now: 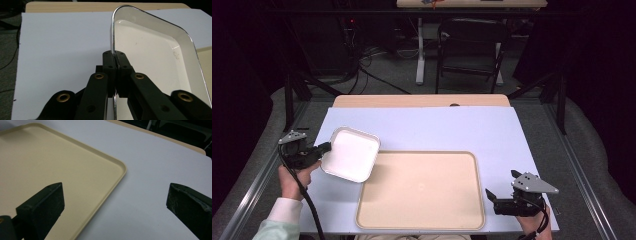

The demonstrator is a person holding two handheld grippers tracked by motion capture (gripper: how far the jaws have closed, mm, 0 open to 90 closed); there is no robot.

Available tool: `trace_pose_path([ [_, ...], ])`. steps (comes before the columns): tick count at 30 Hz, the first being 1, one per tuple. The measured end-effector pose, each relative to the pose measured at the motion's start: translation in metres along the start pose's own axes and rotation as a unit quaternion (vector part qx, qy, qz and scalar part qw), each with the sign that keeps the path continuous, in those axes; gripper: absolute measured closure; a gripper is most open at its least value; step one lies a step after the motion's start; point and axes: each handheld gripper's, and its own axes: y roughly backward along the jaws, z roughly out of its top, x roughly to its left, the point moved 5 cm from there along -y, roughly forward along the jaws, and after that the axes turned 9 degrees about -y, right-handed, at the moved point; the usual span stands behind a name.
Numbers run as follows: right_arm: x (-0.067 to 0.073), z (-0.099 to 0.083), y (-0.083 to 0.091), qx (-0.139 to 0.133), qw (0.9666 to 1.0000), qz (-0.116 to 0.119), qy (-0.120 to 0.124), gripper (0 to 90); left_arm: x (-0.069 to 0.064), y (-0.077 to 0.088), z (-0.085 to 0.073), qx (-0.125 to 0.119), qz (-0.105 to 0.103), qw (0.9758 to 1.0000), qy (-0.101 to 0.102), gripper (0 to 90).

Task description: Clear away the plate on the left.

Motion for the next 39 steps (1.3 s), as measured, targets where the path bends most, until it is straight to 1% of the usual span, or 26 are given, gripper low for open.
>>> trace_pose_path([
  [2,0.001,0.001,-0.001,-0.002,1.0,0.003,0.003,1.1,-0.001,-0.001,0.0,0.0,-0.001,1.0,-0.001,88.5],
  [4,0.004,0.005,-0.004,-0.002,1.0,0.006,0.007,1.1,-0.007,-0.004,0.002,-0.001,-0.007,1.0,-0.004,88.5],
  [8,0.007,0.008,-0.008,0.0,0.9999,0.011,0.008,1.1,-0.011,-0.005,0.003,-0.002,-0.013,0.9999,-0.009,88.5],
  [9,0.008,0.009,-0.009,-0.001,0.9999,0.01,0.01,1.1,-0.014,-0.005,0.004,-0.004,-0.016,0.9998,-0.01,88.5],
  [10,0.01,0.011,-0.012,-0.001,0.9998,0.014,0.01,1.1,-0.017,-0.006,0.006,-0.006,-0.019,0.9997,-0.015,88.5],
  [11,0.01,0.011,-0.012,-0.001,0.9998,0.014,0.01,1.1,-0.017,-0.006,0.006,-0.006,-0.019,0.9997,-0.015,88.5],
  [12,0.011,0.013,-0.015,0.0,0.9998,0.017,0.011,1.1,-0.021,-0.008,0.007,-0.01,-0.023,0.9995,-0.017,88.5],
  [13,0.011,0.013,-0.015,0.0,0.9998,0.017,0.011,1.1,-0.021,-0.008,0.007,-0.01,-0.023,0.9995,-0.017,88.5],
  [17,0.016,0.017,-0.021,0.001,0.9996,0.024,0.016,1.1,-0.029,-0.012,0.01,-0.012,-0.03,0.9992,-0.022,88.5],
  [18,0.018,0.018,-0.023,0.004,0.9995,0.026,0.015,1.0,-0.033,-0.014,0.011,-0.014,-0.034,0.999,-0.024,88.5],
  [19,0.018,0.018,-0.023,0.004,0.9995,0.026,0.015,1.0,-0.033,-0.014,0.011,-0.014,-0.034,0.999,-0.024,88.5],
  [20,0.021,0.02,-0.026,0.004,0.9994,0.03,0.018,1.0,-0.037,-0.015,0.013,-0.016,-0.039,0.9988,-0.026,88.5],
  [21,0.021,0.02,-0.026,0.004,0.9994,0.03,0.018,1.0,-0.037,-0.015,0.013,-0.016,-0.039,0.9988,-0.026,88.5],
  [22,0.024,0.022,-0.03,0.006,0.9992,0.035,0.021,1.0,-0.041,-0.016,0.014,-0.018,-0.043,0.9985,-0.028,88.4],
  [25,0.027,0.024,-0.032,0.008,0.999,0.036,0.024,1.0,-0.044,-0.018,0.015,-0.02,-0.047,0.9982,-0.033,88.4],
  [26,0.029,0.026,-0.034,0.007,0.9989,0.038,0.026,1.0,-0.048,-0.02,0.016,-0.023,-0.051,0.9978,-0.035,88.4],
  [27,0.029,0.026,-0.034,0.007,0.9989,0.038,0.026,1.0,-0.048,-0.02,0.016,-0.023,-0.051,0.9978,-0.035,88.4],
  [28,0.03,0.028,-0.037,0.007,0.9989,0.039,0.026,0.9,-0.051,-0.021,0.017,-0.023,-0.057,0.9975,-0.035,88.4],
  [29,0.03,0.028,-0.037,0.007,0.9989,0.039,0.026,0.9,-0.051,-0.021,0.017,-0.023,-0.057,0.9975,-0.035,88.4],
  [32,0.033,0.03,-0.04,0.007,0.9988,0.042,0.026,0.8,-0.056,-0.023,0.019,-0.026,-0.061,0.9971,-0.038,88.4],
  [34,0.037,0.033,-0.045,0.009,0.9984,0.05,0.025,0.8,-0.061,-0.024,0.02,-0.028,-0.065,0.9968,-0.039,88.4],
  [39,0.044,0.036,-0.051,0.01,0.9977,0.06,0.027,0.8,-0.072,-0.028,0.023,-0.033,-0.074,0.9956,-0.046,88.5],
])
